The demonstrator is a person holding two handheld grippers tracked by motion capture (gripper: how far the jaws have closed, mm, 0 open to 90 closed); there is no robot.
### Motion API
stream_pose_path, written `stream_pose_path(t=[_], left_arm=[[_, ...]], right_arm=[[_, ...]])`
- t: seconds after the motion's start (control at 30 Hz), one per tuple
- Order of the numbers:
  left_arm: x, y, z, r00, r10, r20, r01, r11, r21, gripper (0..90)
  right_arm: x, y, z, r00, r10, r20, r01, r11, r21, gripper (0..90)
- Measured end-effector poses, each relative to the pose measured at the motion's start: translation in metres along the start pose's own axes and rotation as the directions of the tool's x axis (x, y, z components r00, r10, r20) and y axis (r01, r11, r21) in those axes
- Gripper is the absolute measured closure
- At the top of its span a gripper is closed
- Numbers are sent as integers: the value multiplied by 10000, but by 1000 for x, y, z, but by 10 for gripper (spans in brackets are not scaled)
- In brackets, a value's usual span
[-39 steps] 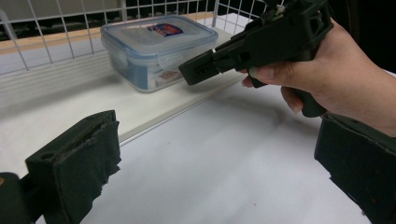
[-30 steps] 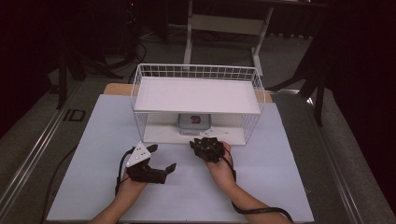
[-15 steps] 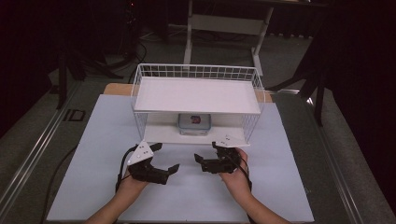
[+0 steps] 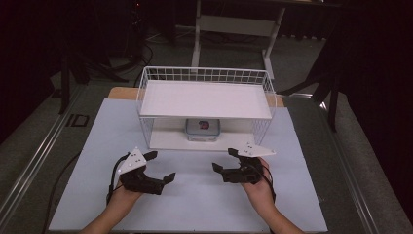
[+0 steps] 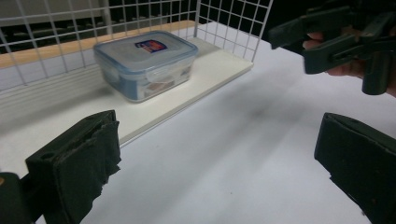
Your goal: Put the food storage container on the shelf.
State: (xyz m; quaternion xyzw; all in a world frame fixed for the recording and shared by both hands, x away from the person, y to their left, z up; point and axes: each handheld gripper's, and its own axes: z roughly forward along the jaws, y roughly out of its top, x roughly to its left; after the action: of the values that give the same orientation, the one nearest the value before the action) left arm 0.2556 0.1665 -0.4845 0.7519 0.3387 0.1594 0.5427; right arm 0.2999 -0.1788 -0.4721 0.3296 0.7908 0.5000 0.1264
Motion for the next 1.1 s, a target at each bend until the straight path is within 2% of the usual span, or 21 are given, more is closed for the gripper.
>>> stream_pose_path(t=[0.07, 0.27, 0.47, 0.53, 0.7, 0.93, 1.1], left_arm=[[1, -1, -3, 10000, -46, -18, 46, 10000, -47, 12], [4, -5, -10, 9998, -33, -211, 33, 10000, 2, 12], [5, -13, -15, 9998, 88, -156, -83, 9995, 296, 12], [5, -16, -17, 9998, 57, -179, -52, 9995, 309, 12], [3, -23, -20, 9998, 97, -160, -88, 9983, 578, 12], [5, -28, -22, 9998, 174, -73, -170, 9984, 533, 12], [11, -31, -22, 9999, 33, -143, -24, 9978, 658, 12]], right_arm=[[-1, -2, -3, 9999, -48, 140, 47, 10000, 28, 168], [-7, -13, -12, 10000, -22, 69, 22, 10000, 51, 160], [-11, -21, -22, 10000, 55, -36, -54, 9999, 99, 160], [-11, -24, -26, 10000, -83, 16, 83, 9999, 138, 160], [-13, -31, -35, 9992, -344, -226, 349, 9992, 204, 163], [-16, -41, -43, 9994, -346, -77, 348, 9989, 317, 162], [-21, -47, -47, 9993, -360, 89, 357, 9989, 297, 161]])
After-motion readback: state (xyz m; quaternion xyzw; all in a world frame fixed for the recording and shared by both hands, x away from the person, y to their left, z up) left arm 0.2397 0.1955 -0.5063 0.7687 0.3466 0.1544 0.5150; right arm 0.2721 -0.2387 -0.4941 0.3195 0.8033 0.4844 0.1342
